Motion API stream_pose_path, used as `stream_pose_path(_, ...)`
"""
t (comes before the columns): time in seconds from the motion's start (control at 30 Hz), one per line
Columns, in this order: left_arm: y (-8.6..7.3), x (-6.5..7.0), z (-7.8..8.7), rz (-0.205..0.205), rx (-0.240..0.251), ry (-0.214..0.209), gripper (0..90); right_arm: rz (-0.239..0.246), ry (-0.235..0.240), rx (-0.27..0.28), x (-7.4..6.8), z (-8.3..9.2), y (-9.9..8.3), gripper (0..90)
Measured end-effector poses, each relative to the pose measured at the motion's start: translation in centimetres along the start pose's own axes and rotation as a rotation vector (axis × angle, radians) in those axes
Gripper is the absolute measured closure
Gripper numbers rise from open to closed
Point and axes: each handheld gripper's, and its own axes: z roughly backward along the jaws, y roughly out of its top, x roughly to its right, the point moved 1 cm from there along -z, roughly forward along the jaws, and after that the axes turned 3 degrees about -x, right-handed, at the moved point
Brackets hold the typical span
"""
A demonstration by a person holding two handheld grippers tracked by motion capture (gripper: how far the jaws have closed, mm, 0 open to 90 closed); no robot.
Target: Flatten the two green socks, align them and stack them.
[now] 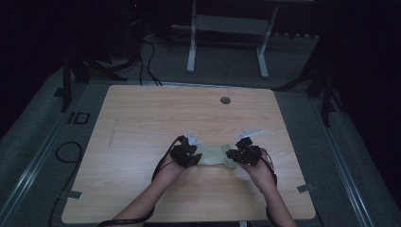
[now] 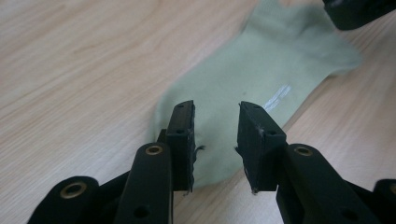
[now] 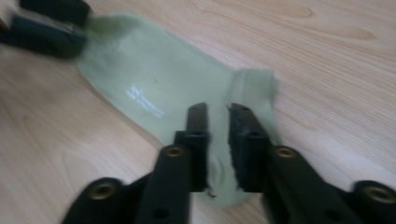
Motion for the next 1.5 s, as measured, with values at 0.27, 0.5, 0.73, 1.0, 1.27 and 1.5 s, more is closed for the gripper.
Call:
stream_pose_path(0.27,-1.2,-0.2,-2.5,0.032,-0.036,-0.003,63.6,0.052,-0.022,-0.115,-0.6,-2.9,-0.6,81.5)
stream_pose_path(0.5,-1.6,-0.1,-2.1,0.026,-0.045,0.015,62.5,0.037,-0.021,-0.097,0.4,-3.3,-0.2,80.9)
stream_pose_path(0.73,-1.7,-1.1,-2.0,0.048,-0.047,0.011,61.5,0.077,-0.034,-0.111,0.3,-4.0,1.0,78.9)
stream_pose_path(1.0,-1.6,-1.7,-2.1,0.04,-0.032,0.003,60.1,0.059,-0.027,-0.09,0.2,-4.2,1.1,75.6)
stream_pose_path(1.27,-1.2,-0.9,-0.4,0.073,0.05,-0.1,32.1,0.069,0.022,-0.037,-0.5,-2.7,1.4,58.3)
stream_pose_path(1.5,-1.3,-0.5,0.6,0.067,0.084,-0.143,9.4,0.08,0.042,0.029,-1.0,-0.9,1.5,35.3)
